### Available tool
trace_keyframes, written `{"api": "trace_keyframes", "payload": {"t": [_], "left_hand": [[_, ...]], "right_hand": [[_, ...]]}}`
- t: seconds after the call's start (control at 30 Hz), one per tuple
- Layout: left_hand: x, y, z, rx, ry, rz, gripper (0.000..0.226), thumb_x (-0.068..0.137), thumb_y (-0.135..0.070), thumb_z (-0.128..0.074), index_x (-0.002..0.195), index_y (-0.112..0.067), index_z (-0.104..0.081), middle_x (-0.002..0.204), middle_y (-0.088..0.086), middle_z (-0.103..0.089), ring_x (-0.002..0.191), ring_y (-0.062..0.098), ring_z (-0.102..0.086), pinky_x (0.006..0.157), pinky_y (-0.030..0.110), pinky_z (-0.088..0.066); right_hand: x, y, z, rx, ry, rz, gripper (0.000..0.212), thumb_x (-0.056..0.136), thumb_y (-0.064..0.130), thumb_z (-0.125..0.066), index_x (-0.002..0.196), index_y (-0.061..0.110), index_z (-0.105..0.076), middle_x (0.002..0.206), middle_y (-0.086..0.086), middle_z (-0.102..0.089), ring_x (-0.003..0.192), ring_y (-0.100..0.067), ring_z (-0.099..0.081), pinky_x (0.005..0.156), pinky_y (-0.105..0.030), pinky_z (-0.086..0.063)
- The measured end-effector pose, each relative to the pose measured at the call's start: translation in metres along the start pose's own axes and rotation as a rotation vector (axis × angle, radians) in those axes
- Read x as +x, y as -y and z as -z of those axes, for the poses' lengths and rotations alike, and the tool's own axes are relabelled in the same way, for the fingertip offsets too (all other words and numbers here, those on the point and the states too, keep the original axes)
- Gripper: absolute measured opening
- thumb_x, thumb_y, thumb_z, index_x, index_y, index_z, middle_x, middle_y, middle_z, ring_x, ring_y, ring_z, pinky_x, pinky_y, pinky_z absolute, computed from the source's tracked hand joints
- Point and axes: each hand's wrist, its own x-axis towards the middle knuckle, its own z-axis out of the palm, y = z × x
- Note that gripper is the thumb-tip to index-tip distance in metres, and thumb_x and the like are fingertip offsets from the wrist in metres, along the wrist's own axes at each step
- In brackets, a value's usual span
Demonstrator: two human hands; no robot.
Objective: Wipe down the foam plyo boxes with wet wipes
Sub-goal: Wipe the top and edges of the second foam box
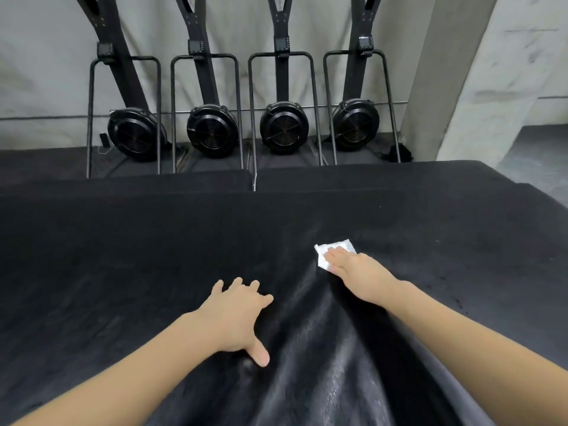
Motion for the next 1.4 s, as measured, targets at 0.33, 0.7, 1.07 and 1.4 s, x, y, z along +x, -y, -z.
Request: {"api": "trace_keyframes", "payload": {"t": [0.33,0.7,1.07,1.4], "left_hand": [[0.101,0.037,0.037,-0.074,0.075,0.100,0.151,0.055,-0.062,-0.090,0.157,-0.036,0.017,0.167,0.014,0.013,0.149,0.053,0.012,0.118,0.070,-0.010],[0.118,0.034,0.034,-0.069,0.119,0.115,0.154,0.056,-0.056,-0.092,0.155,-0.035,0.025,0.165,0.019,0.020,0.146,0.055,0.020,0.115,0.074,-0.007],[0.097,0.024,0.048,-0.081,0.103,0.152,0.151,0.058,-0.053,-0.093,0.156,-0.038,0.022,0.166,0.019,0.016,0.147,0.055,0.016,0.115,0.074,-0.008],[0.100,0.018,0.049,-0.047,0.123,0.195,0.152,0.057,-0.054,-0.093,0.155,-0.038,0.023,0.167,0.018,0.014,0.149,0.054,0.009,0.115,0.073,-0.015]], "right_hand": [[0.153,-0.085,-0.015,-0.230,0.028,-0.055,0.061,0.102,0.005,-0.029,0.159,0.020,-0.015,0.156,-0.006,-0.031,0.133,-0.031,-0.044,0.098,-0.040,-0.045],[0.217,-0.119,0.006,0.194,0.007,-0.446,0.040,0.107,0.023,-0.032,0.139,0.009,-0.052,0.131,-0.017,-0.059,0.118,-0.036,-0.056,0.099,-0.043,-0.043],[0.069,-0.080,-0.016,0.212,-0.039,-0.270,0.030,0.102,0.044,-0.031,0.129,0.039,-0.046,0.122,0.010,-0.060,0.082,-0.028,-0.063,0.079,-0.045,-0.053],[0.025,-0.062,-0.008,0.222,-0.043,-0.235,0.017,0.104,0.038,-0.035,0.106,0.030,-0.050,0.112,0.000,-0.057,0.078,-0.019,-0.062,0.077,-0.042,-0.053]]}}
